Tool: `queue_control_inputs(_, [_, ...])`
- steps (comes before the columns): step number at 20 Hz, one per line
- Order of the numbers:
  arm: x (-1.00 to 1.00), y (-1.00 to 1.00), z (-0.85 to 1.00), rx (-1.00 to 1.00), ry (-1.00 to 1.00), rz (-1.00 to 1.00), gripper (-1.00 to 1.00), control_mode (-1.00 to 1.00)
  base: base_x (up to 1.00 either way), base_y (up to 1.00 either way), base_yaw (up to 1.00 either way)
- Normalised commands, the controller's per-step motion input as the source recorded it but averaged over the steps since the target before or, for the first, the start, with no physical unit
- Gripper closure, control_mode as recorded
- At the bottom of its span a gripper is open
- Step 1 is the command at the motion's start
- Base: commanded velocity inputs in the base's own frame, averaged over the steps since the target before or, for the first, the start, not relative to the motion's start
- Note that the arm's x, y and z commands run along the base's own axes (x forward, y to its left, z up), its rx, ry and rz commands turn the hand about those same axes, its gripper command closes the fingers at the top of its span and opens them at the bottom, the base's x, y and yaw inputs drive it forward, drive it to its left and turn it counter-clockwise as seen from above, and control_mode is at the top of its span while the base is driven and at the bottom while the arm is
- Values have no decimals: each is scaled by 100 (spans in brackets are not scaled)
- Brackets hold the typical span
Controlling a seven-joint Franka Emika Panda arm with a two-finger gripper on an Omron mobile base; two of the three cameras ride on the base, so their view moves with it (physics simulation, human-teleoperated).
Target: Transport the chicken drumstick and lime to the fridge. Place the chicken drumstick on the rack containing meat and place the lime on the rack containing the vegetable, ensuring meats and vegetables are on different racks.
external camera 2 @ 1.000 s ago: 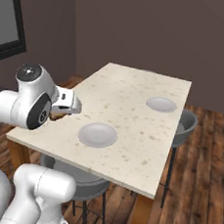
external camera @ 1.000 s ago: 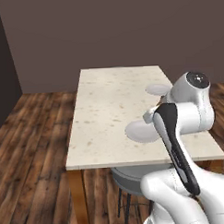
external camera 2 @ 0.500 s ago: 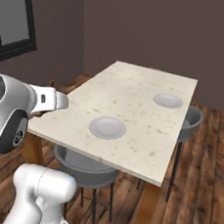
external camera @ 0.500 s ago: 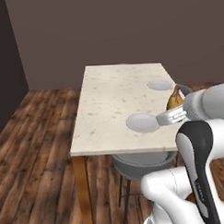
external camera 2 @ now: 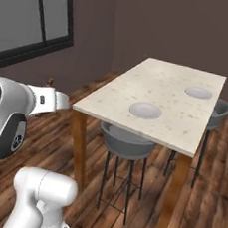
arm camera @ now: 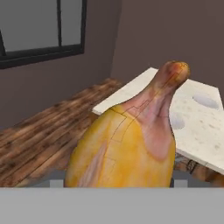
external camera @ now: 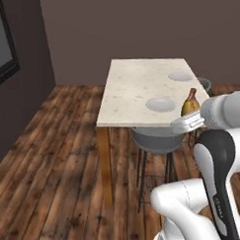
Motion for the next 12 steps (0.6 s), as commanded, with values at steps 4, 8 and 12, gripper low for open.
queue_control_inputs(4, [0,0,0,0,0,0,100,100,-10,68,67])
queue_control_inputs(8, [0,0,0,0,0,0,100,100,0,17,91])
queue_control_inputs(12, [0,0,0,0,0,0,100,100,0,0,98])
